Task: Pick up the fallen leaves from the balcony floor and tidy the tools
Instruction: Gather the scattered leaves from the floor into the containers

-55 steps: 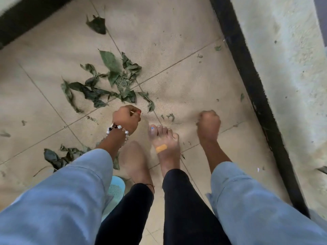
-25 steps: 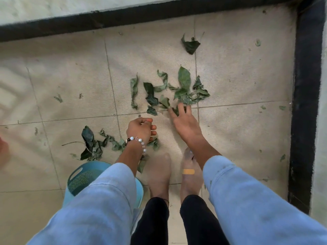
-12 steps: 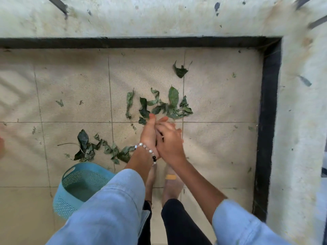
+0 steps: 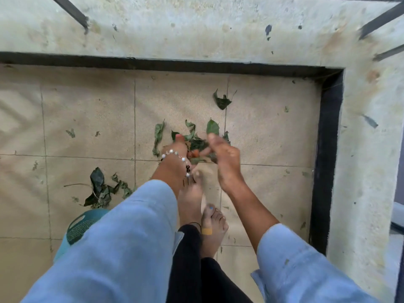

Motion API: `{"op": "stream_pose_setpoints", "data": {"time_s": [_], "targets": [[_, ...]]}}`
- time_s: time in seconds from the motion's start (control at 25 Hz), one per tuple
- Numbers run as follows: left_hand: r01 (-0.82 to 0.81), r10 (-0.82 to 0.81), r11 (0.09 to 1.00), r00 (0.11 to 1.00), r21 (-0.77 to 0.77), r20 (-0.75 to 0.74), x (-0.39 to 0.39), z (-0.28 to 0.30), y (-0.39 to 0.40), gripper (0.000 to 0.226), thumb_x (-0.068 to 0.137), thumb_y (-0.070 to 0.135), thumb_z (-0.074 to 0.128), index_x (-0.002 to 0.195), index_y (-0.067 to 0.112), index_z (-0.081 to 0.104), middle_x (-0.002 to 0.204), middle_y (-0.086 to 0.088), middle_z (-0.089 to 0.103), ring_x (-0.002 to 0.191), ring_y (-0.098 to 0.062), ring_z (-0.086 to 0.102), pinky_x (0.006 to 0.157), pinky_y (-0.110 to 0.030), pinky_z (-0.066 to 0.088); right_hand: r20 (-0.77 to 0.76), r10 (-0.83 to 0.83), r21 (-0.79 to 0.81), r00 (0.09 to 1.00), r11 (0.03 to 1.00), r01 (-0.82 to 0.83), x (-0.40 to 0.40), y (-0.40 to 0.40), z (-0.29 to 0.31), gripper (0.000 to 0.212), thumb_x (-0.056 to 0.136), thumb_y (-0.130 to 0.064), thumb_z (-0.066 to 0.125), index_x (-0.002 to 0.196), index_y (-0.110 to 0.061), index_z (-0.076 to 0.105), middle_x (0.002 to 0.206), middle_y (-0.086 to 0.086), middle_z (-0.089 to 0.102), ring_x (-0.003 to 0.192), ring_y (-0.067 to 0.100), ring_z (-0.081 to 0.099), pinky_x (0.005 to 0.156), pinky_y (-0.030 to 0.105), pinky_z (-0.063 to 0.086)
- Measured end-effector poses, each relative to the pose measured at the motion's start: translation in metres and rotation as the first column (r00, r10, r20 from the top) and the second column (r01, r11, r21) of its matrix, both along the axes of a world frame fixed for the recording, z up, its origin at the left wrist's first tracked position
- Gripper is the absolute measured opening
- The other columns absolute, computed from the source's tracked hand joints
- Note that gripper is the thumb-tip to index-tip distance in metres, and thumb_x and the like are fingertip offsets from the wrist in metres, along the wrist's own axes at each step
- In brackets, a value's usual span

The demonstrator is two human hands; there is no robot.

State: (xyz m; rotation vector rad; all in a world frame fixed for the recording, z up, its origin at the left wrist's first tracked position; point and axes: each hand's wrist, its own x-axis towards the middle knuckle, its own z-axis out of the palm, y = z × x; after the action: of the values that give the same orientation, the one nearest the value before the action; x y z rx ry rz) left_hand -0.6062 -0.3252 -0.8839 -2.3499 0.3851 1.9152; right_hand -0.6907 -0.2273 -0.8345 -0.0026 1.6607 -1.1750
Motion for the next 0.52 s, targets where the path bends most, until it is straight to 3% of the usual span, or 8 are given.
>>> {"op": "stream_pose_setpoints", "data": {"time_s": [0.04,0.08,0.12,0.2,0.28,0.4,0.48,0.52], "targets": [[0.018,-0.017,1.0,0.999,-0.014,0.043,0.001,-0.008,-0.009,0.064,0.089,0.063,0.044,0.125,0.012,0.057,0.114,-0.009,0.068,0.09,-0.025,0.068,0.076,-0.041,0.057,-0.104,-0.097,0.079,0.99,0.991,0.105,-0.007,0.003,-0.015,0.027,0.086,-0.036,0.065,0.079,-0.011,0.072,0.112,0.005,0.067,0.111,0.017,0.058,0.096,0.041,0.04],[-0.056,0.057,0.998,0.996,-0.027,0.064,0.0,-0.002,-0.016,0.062,0.089,0.063,0.045,0.123,0.013,0.057,0.116,-0.007,0.066,0.09,-0.024,0.066,0.073,-0.041,0.057,-0.311,0.009,0.226,0.95,0.972,0.065,-0.015,0.008,-0.032,0.027,0.084,-0.037,0.068,0.095,-0.012,0.07,0.11,0.009,0.064,0.107,0.022,0.058,0.09,0.039,0.042],[-0.125,0.126,0.992,0.989,-0.023,0.079,0.005,-0.009,-0.02,0.057,0.09,0.061,0.046,0.117,0.013,0.057,0.108,-0.004,0.066,0.08,-0.021,0.063,0.064,-0.036,0.056,-0.441,0.279,0.415,0.853,0.906,-0.082,-0.022,0.012,-0.052,0.043,0.081,-0.038,0.072,0.115,-0.014,0.062,0.12,0.013,0.055,0.112,0.028,0.051,0.089,0.04,0.043],[-0.278,0.276,0.96,0.959,0.033,0.055,0.01,-0.002,-0.024,0.046,0.093,0.058,0.047,0.094,0.013,0.056,0.078,-0.001,0.056,0.06,-0.015,0.05,0.055,-0.029,0.047,-0.31,0.722,0.707,0.619,0.61,-0.357,-0.024,0.017,-0.086,0.083,0.077,-0.045,0.074,0.144,-0.026,0.029,0.142,0.017,0.026,0.123,0.035,0.031,0.092,0.048,0.043],[-0.366,0.364,0.927,0.93,0.077,0.049,0.025,-0.011,-0.018,0.045,0.094,0.055,0.047,0.08,0.013,0.052,0.07,-0.001,0.045,0.061,-0.018,0.047,0.066,-0.035,0.049,-0.232,0.865,0.768,0.444,0.443,-0.462,-0.013,0.015,-0.104,0.096,0.079,-0.049,0.071,0.15,-0.03,0.008,0.148,0.02,0.01,0.126,0.038,0.022,0.095,0.046,0.042],[-0.411,0.414,0.904,0.91,0.114,0.002,0.031,0.001,-0.018,0.035,0.096,0.048,0.05,0.101,0.015,0.058,0.095,0.006,0.05,0.077,-0.025,0.053,0.084,-0.053,0.053,-0.332,0.88,0.769,0.339,0.461,-0.443,-0.007,0.011,-0.122,0.073,0.09,-0.024,0.063,0.149,-0.019,0.02,0.145,0.021,0.02,0.124,0.037,0.03,0.092,0.035,0.043],[-0.513,0.511,0.856,0.859,0.066,0.037,0.039,0.006,-0.027,0.034,0.096,0.042,0.053,0.111,0.011,0.057,0.097,0.001,0.055,0.074,-0.03,0.058,0.064,-0.047,0.059,-0.439,0.817,0.716,0.373,0.569,-0.404,-0.012,0.008,-0.126,0.049,0.09,-0.001,0.054,0.137,-0.008,0.046,0.134,0.019,0.043,0.116,0.033,0.044,0.086,0.028,0.041],[-0.674,0.674,0.738,0.738,0.042,0.0,0.043,-0.012,-0.024,0.034,0.096,0.04,0.053,0.105,0.007,0.058,0.087,-0.004,0.059,0.068,-0.03,0.06,0.055,-0.042,0.058,-0.486,0.752,0.693,0.445,0.642,-0.329,-0.016,0.007,-0.125,0.041,0.088,0.003,0.052,0.128,-0.005,0.056,0.126,0.018,0.052,0.11,0.031,0.05,0.083,0.023,0.038]]}}
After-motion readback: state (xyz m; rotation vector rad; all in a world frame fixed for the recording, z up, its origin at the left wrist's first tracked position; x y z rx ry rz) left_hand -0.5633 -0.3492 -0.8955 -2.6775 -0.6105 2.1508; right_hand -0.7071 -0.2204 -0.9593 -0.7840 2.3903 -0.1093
